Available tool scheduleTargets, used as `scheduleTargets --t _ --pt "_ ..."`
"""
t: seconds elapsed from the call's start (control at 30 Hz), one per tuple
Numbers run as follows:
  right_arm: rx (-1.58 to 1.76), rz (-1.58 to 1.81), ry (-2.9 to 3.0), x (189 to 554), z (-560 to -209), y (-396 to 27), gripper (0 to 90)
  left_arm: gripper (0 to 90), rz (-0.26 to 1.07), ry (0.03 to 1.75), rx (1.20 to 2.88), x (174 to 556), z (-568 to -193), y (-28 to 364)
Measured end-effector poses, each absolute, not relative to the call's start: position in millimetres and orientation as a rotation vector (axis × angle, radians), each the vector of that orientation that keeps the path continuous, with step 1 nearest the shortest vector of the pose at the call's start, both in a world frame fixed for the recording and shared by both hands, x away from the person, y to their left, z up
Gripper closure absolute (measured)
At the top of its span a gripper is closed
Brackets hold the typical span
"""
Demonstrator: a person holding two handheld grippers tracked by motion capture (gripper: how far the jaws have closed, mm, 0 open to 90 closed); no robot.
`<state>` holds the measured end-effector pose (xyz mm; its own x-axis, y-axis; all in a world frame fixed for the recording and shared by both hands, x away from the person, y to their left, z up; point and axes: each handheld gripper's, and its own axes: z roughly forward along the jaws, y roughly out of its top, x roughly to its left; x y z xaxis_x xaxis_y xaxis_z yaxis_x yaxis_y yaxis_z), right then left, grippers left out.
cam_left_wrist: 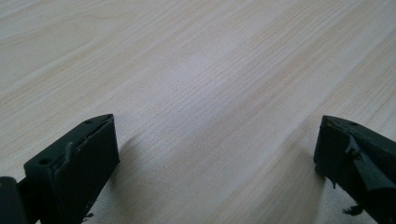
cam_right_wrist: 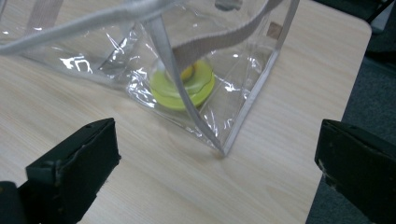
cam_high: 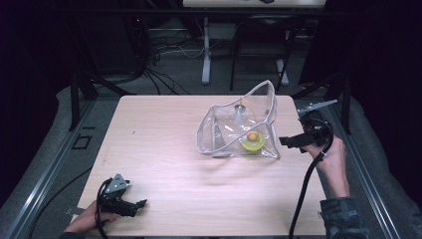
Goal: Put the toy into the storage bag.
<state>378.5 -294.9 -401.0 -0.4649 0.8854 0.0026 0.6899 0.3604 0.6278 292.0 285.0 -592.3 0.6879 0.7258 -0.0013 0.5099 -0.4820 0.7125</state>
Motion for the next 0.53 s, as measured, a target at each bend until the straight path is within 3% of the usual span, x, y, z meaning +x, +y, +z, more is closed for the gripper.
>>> scheduleTargets --t 0.53 --pt "1.447 0.724 2.321 371.8 -434.9 -302.9 0.0 0.0 0.392 0.942 2.190 292.0 -592.3 285.0"
